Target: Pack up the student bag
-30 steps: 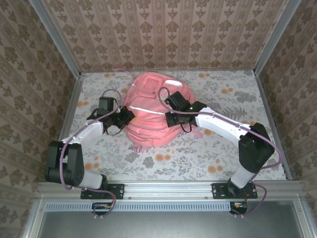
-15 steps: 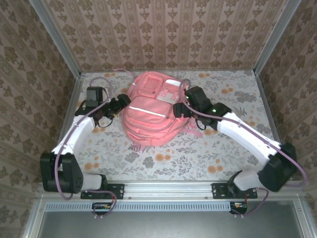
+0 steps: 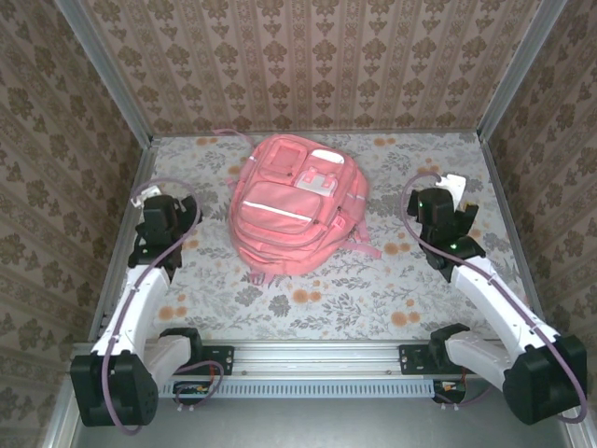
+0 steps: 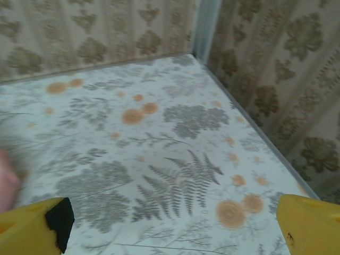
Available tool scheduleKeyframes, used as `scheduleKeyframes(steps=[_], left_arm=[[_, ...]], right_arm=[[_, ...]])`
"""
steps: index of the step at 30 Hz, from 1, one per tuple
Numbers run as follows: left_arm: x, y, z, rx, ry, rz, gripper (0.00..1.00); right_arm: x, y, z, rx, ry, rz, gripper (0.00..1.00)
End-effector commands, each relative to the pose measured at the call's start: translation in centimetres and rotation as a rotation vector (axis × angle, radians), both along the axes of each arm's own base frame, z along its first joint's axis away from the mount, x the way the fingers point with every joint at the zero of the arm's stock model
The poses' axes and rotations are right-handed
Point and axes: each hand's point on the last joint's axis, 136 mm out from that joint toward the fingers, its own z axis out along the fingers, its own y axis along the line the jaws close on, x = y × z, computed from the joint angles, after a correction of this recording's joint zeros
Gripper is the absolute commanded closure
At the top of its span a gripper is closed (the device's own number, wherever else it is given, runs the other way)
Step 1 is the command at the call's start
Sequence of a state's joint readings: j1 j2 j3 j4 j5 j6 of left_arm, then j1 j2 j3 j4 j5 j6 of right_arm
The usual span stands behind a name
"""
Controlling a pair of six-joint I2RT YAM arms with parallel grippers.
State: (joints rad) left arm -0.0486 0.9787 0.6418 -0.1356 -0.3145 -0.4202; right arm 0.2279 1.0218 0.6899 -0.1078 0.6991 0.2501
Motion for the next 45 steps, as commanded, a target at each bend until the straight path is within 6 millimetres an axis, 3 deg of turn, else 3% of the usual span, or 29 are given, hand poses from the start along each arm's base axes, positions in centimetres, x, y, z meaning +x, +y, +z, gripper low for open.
scheduleKeyframes(steps=[1,8,14,24,33,45], left_arm=[[0.1,2.5,1.3,0.180,-0.075,0.073,0.00],[1.6,1.6,-2.7,0.286,-0.050,-0.045,0.00],[2.9,-0.1,-4.3,0.329,-0.119,-0.164,0.00],[3.6,-2.8,-5.1,0.319,-0.251,-0.316,0.00],[5.2,-1.4,-7.5,0.320,-0.193,-0.238,0.00],[6.6,-1.7,-8.5,0.330,-0.118,-0.251,0.00]], right_arm=[[0.5,-1.4,-0.2,-0.040,-0.074,-0.040,0.00],[1.4,-1.6,-5.6,-0.063,-0.040,0.007,0.00],[4.0,0.9,-8.0,-0.069,-0.057,0.197,0.00],[5.2,1.4,-8.5,0.029,-0.148,0.302,0.00],[6.1,1.6,-10.9,0.037,-0.129,0.311,0.00],[6.4,1.0,-11.1,0.040,-0.104,0.266,0.00]])
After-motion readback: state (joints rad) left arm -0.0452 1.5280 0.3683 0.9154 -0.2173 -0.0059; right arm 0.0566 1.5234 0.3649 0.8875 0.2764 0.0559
